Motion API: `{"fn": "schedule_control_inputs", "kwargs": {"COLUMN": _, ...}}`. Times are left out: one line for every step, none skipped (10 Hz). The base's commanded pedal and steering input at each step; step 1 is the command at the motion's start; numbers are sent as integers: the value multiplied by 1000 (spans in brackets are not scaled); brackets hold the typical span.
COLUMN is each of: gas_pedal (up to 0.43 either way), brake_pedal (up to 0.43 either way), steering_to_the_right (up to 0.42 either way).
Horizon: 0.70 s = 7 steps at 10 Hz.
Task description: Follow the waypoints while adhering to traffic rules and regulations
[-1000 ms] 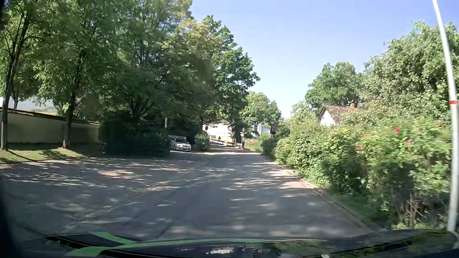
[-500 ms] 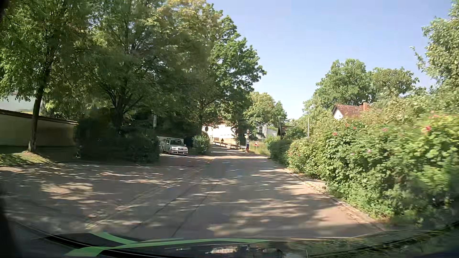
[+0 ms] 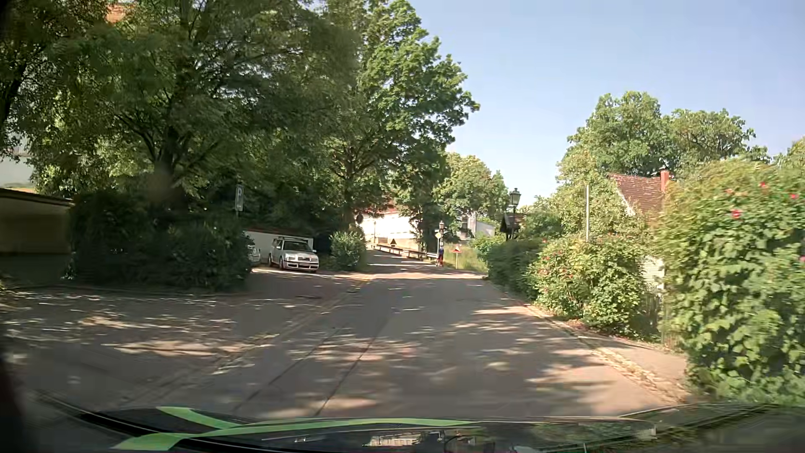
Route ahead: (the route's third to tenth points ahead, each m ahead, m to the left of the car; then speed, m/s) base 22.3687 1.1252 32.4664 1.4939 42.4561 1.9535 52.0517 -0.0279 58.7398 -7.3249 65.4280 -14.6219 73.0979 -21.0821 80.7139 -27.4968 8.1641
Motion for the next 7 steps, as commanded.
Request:
{"fn": "schedule_control_inputs", "kwargs": {"gas_pedal": 0, "brake_pedal": 0, "steering_to_the_right": -4}}
{"fn": "schedule_control_inputs", "kwargs": {"gas_pedal": 0, "brake_pedal": 0, "steering_to_the_right": 0}}
{"fn": "schedule_control_inputs", "kwargs": {"gas_pedal": 0, "brake_pedal": 0, "steering_to_the_right": 5}}
{"fn": "schedule_control_inputs", "kwargs": {"gas_pedal": 0, "brake_pedal": 0, "steering_to_the_right": 7}}
{"fn": "schedule_control_inputs", "kwargs": {"gas_pedal": 0, "brake_pedal": 0, "steering_to_the_right": 7}}
{"fn": "schedule_control_inputs", "kwargs": {"gas_pedal": 0, "brake_pedal": 0, "steering_to_the_right": 8}}
{"fn": "schedule_control_inputs", "kwargs": {"gas_pedal": 0, "brake_pedal": 0, "steering_to_the_right": 8}}
